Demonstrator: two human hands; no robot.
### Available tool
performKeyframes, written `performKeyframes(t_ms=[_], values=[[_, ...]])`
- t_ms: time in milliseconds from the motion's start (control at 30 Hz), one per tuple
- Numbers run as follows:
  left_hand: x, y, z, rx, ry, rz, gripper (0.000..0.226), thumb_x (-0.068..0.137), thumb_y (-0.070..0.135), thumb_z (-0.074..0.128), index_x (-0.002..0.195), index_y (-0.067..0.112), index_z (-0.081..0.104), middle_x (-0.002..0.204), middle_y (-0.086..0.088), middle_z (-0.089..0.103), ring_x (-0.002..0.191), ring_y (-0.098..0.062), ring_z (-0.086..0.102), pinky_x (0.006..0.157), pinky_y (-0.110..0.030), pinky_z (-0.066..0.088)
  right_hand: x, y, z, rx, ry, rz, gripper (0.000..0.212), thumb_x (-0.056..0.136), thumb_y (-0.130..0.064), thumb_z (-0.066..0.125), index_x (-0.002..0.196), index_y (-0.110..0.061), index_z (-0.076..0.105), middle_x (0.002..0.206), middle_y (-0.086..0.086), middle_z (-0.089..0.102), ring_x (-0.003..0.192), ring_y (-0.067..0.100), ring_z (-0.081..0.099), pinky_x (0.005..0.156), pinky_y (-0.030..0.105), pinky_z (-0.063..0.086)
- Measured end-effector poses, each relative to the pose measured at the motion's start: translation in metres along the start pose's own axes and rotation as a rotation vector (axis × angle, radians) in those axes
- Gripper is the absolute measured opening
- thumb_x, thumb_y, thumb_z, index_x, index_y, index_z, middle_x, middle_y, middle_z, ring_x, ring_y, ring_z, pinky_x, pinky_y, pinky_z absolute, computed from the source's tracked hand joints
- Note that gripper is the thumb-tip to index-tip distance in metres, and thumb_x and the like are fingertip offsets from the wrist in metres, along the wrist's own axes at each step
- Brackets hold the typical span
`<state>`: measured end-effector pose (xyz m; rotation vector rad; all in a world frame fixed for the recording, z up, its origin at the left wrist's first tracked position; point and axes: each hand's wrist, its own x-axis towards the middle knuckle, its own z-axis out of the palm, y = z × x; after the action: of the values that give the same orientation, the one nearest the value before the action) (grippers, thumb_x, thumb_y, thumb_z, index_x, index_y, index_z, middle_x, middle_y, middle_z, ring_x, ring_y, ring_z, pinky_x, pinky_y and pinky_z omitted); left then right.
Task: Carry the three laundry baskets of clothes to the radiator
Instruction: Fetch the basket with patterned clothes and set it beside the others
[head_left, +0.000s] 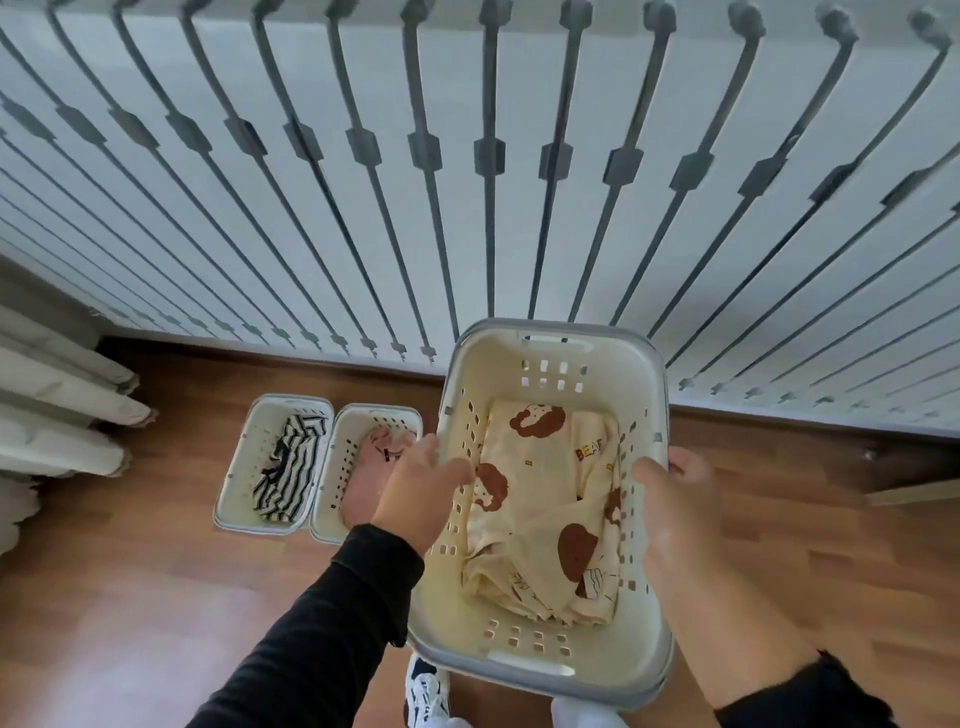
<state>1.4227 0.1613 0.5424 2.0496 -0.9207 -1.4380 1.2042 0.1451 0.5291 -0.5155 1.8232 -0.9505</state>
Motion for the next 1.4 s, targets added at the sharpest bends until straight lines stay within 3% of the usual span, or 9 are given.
performKeyframes(t_ms=[200,367,467,600,700,900,1000,1200,1400], values=[[0.058,-0.046,-0.004,-0.102,0.016,-0.034,0.023,0.082,0.009,0.057,0.102,0.018,0.059,0.086,0.006,0.062,0.066,0.004,0.057,0.057,-0.007,0.045,0.026,0.050,0.049,0.040,0.030,0.062,0.010,0.084,0.000,0.058,0.094,0.000,0.056,0.115,0.041,0.057,0.106,0.065,0.055,0.084,0.082,0.042],[0.104,-0.093,0.013,-0.055,0.024,-0.032,0.078,0.082,0.013,0.059,0.153,0.018,0.027,0.154,0.001,0.036,0.139,-0.013,0.037,0.101,-0.025,0.033,0.069,0.092,0.076,0.014,-0.002,0.093,0.026,0.086,-0.004,0.061,0.094,-0.029,0.063,0.099,0.017,0.072,0.102,0.045,0.069,0.093,0.063,0.056],[0.143,-0.126,0.030,-0.072,0.020,-0.030,0.079,0.082,0.014,0.058,0.154,0.022,0.025,0.156,0.005,0.032,0.128,0.009,0.045,0.096,-0.017,0.035,0.110,0.128,0.088,0.028,-0.043,0.106,0.037,0.088,-0.004,0.062,0.122,-0.016,0.062,0.108,0.012,0.073,0.099,0.033,0.073,0.094,0.058,0.057],[0.196,-0.174,0.057,-0.058,0.054,-0.034,0.080,0.083,0.015,0.058,0.155,0.023,0.023,0.157,0.000,0.033,0.140,-0.013,0.037,0.105,-0.026,0.034,0.159,0.177,0.106,0.011,-0.079,0.095,0.044,0.089,-0.006,0.063,0.130,-0.020,0.057,0.111,0.005,0.073,0.099,0.028,0.073,0.091,0.053,0.060],[0.237,-0.209,0.077,-0.062,0.061,-0.011,0.076,0.084,0.014,0.059,0.153,0.022,0.027,0.155,0.002,0.035,0.125,0.013,0.043,0.096,-0.011,0.037,0.199,0.218,0.120,0.008,-0.085,0.089,0.043,0.090,-0.007,0.062,0.130,-0.022,0.057,0.111,0.003,0.073,0.097,0.027,0.074,0.086,0.051,0.061],[0.318,-0.276,0.112,-0.044,0.124,-0.016,0.074,0.086,0.015,0.056,0.153,0.021,0.027,0.157,0.005,0.032,0.144,-0.013,0.029,0.112,-0.031,0.029,0.277,0.307,0.153,-0.012,-0.135,0.073,0.042,0.087,-0.009,0.064,0.126,-0.024,0.060,0.109,0.002,0.075,0.095,0.023,0.075,0.080,0.045,0.062],[0.353,-0.301,0.125,-0.045,0.143,-0.022,0.073,0.086,0.012,0.055,0.154,0.020,0.026,0.152,0.005,0.039,0.134,-0.011,0.043,0.099,-0.021,0.033,0.312,0.343,0.174,0.010,-0.126,0.065,0.040,0.087,-0.009,0.064,0.124,-0.023,0.059,0.105,0.001,0.075,0.091,0.021,0.075,0.072,0.039,0.061],[0.413,-0.327,0.133,0.081,0.169,-0.042,0.047,0.088,0.014,0.057,0.135,0.006,0.050,0.082,0.009,0.056,0.055,0.006,0.051,0.040,-0.007,0.037,0.361,0.394,0.218,0.053,-0.078,0.045,0.029,0.087,-0.012,0.063,0.114,-0.022,0.061,0.102,0.005,0.074,0.089,0.024,0.073,0.080,0.046,0.062],[0.434,-0.339,0.120,0.178,0.220,-0.109,0.037,0.086,0.019,0.058,0.117,0.000,0.060,0.068,0.006,0.048,0.058,-0.008,0.045,0.055,-0.024,0.040,0.361,0.399,0.241,0.021,-0.059,0.031,0.033,0.082,-0.019,0.064,0.113,-0.023,0.059,0.106,0.003,0.072,0.095,0.025,0.072,0.084,0.047,0.062]])
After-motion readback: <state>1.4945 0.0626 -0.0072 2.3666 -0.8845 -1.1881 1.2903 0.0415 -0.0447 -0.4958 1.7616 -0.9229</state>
